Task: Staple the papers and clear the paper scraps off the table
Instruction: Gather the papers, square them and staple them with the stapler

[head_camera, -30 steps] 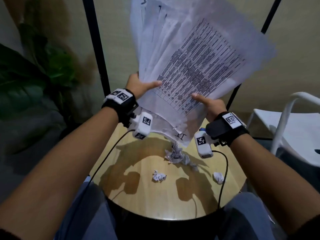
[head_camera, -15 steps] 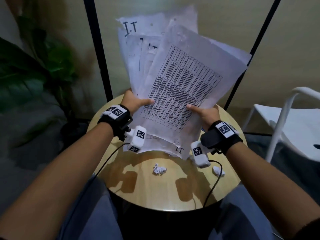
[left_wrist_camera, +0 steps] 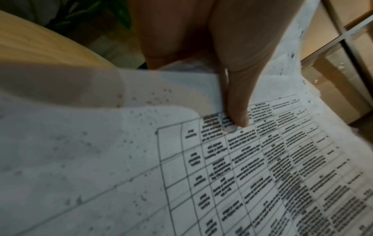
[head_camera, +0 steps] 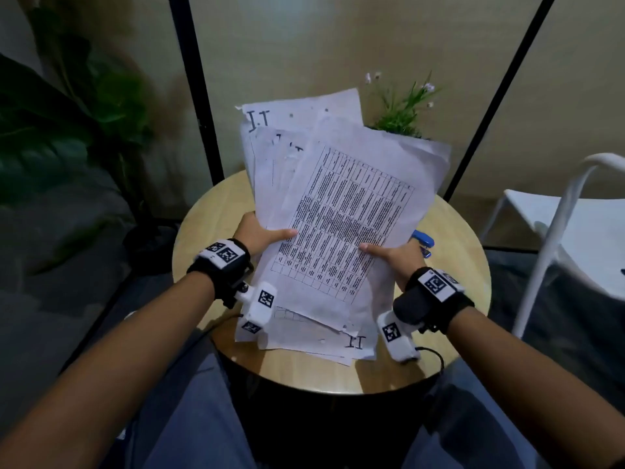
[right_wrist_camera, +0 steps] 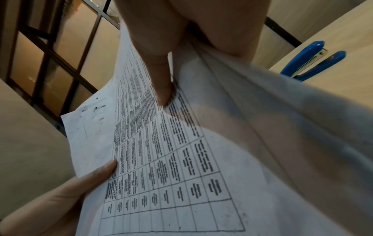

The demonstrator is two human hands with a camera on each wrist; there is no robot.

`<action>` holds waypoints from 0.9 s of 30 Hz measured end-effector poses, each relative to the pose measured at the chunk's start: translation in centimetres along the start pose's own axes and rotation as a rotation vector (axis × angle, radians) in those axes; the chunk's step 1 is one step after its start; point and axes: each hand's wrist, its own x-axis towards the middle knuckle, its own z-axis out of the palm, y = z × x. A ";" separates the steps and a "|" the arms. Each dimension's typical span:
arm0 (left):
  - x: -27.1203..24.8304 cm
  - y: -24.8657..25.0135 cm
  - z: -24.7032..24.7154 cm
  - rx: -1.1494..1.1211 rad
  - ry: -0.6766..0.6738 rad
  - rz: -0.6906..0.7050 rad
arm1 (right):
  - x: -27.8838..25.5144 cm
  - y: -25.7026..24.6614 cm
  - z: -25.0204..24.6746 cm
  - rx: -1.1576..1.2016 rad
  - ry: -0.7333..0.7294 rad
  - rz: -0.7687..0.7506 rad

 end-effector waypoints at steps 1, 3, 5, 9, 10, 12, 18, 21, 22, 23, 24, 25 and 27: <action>0.2 0.1 0.3 -0.015 0.011 -0.004 | 0.4 -0.1 0.2 -0.028 0.001 0.007; 1.2 0.1 0.9 -0.031 0.047 -0.002 | 1.3 -0.4 0.4 -0.051 0.016 0.006; 2.6 0.2 1.4 -0.024 0.082 0.003 | 2.1 -1.3 0.6 -0.069 0.033 0.017; 5.1 1.0 2.0 -0.013 0.118 0.019 | 4.3 -2.7 0.9 -0.023 0.095 0.012; 5.5 1.1 2.2 -0.018 0.125 0.016 | 4.6 -2.9 0.9 -0.025 0.101 0.007; 6.1 1.5 2.3 -0.009 0.133 0.016 | 5.0 -3.5 1.0 -0.033 0.107 0.003; 5.0 3.9 1.2 -0.044 0.137 0.062 | 4.8 -4.8 -0.2 -0.021 0.128 -0.082; 3.7 5.1 0.4 -0.107 0.089 0.137 | 3.6 -5.7 -0.8 0.044 0.030 -0.090; 3.2 5.0 0.2 -0.135 0.070 0.153 | 3.0 -5.6 -1.2 0.050 -0.014 -0.073; 2.6 4.8 0.0 -0.164 0.041 0.167 | 2.6 -5.3 -1.6 0.052 -0.068 -0.062; 2.2 4.4 -0.3 -0.183 0.009 0.172 | 2.3 -4.9 -1.9 0.047 -0.118 -0.046; 1.9 3.9 -0.4 -0.182 -0.024 0.177 | 1.9 -4.6 -2.3 0.036 -0.159 -0.058; 0.6 3.3 -0.5 -0.171 -0.069 0.171 | 0.4 -4.7 -2.7 0.028 -0.210 -0.140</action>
